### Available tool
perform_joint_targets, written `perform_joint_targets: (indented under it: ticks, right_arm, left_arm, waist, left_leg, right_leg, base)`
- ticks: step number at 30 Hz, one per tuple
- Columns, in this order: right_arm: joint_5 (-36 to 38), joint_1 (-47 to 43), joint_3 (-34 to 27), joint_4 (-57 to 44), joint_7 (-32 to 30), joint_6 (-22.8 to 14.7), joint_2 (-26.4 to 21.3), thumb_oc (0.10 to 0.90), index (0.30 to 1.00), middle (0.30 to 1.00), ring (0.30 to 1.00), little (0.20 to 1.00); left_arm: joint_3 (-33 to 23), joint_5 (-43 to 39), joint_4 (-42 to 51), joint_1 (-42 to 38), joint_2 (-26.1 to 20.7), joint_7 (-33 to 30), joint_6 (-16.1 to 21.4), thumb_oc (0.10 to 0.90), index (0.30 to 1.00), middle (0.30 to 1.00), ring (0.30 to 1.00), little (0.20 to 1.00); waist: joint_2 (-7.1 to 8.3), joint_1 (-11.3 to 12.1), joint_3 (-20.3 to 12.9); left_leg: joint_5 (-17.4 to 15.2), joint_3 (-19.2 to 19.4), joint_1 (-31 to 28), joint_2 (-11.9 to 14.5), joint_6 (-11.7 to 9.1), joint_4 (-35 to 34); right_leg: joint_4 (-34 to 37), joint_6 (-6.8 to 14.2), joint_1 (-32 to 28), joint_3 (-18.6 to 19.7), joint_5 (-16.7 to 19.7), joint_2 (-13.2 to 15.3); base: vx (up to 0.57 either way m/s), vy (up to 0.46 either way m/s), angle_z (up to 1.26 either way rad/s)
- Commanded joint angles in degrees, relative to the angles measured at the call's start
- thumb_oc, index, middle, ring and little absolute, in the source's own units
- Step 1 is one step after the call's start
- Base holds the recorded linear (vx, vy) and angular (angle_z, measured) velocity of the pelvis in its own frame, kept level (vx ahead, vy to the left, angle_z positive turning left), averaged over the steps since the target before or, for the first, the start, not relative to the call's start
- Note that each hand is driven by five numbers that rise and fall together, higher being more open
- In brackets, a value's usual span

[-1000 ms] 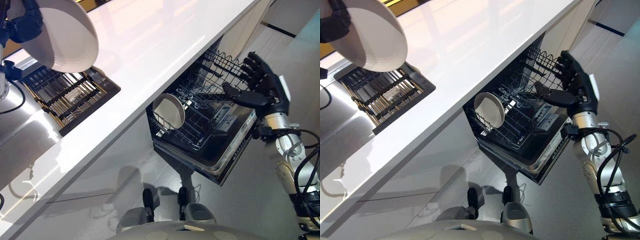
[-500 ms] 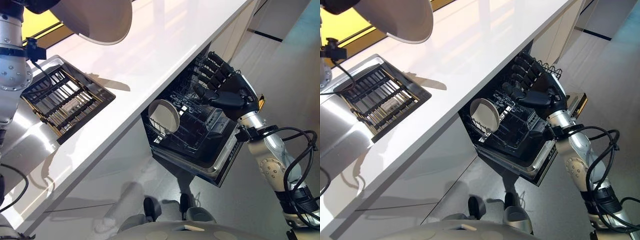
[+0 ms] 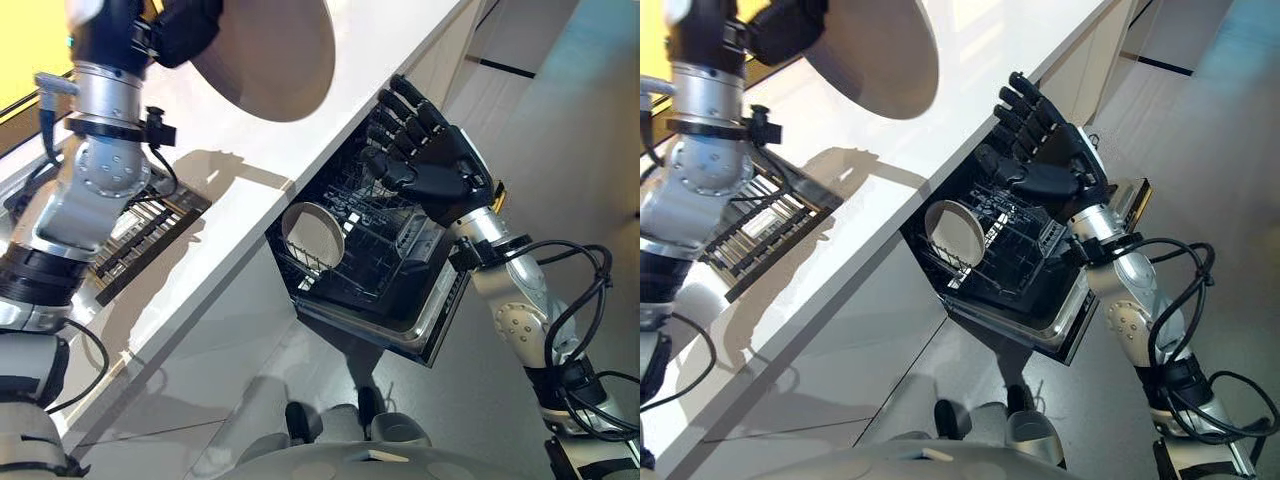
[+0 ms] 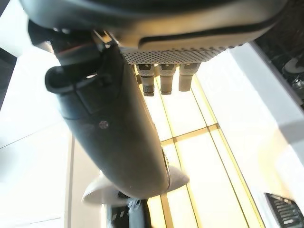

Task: Pick up plates and place into dishwasher.

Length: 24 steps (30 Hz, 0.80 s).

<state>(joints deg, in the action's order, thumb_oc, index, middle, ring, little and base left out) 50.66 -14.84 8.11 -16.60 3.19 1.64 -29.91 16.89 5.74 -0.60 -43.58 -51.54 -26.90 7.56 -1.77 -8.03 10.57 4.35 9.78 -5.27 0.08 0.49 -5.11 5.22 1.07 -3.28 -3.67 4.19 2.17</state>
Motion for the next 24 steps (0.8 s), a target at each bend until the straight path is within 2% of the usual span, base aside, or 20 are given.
perform_joint_targets:
  ticks: [1,14,24]
  right_arm:
    - [0.89,-6.60,0.67,-6.52,2.14,-4.05,1.95,0.800,0.900,0.900,0.900,0.900]
    - [3.09,-8.52,3.83,-5.17,2.90,-0.81,6.23,0.800,0.900,0.900,0.900,0.900]
    - [6.83,-8.38,4.50,-5.84,4.18,0.87,7.88,0.800,0.900,0.900,0.900,0.900]
  left_arm:
    - [-0.70,1.70,-4.18,-8.10,1.85,-2.52,1.67,0.100,0.300,0.300,0.300,0.200]
    - [4.01,6.51,-9.62,-8.80,9.54,-3.17,4.90,0.100,0.300,0.300,0.300,0.200]
    - [7.07,10.73,-11.29,-9.95,10.85,-5.39,6.34,0.100,0.300,0.300,0.300,0.200]
  waist:
    - [0.06,-0.72,-8.74]
    - [0.26,-2.05,-8.83]
    - [0.52,-3.07,-8.58]
  left_leg:
    - [-4.60,-0.48,-1.93,0.36,-2.89,0.11]
    - [-4.73,0.71,-2.57,0.63,-2.61,0.11]
    - [-4.86,1.72,-2.96,0.81,-2.48,0.11]
  right_leg:
    - [-0.31,5.02,-1.47,-1.33,-1.09,0.99]
    - [-0.43,4.99,-1.38,-0.28,-0.90,0.87]
    - [-0.51,4.95,-1.30,0.20,-0.82,0.82]
  base:
    - [0.00,0.009,-0.11]
    - [0.02,0.008,-0.08]
    - [0.00,0.000,0.00]
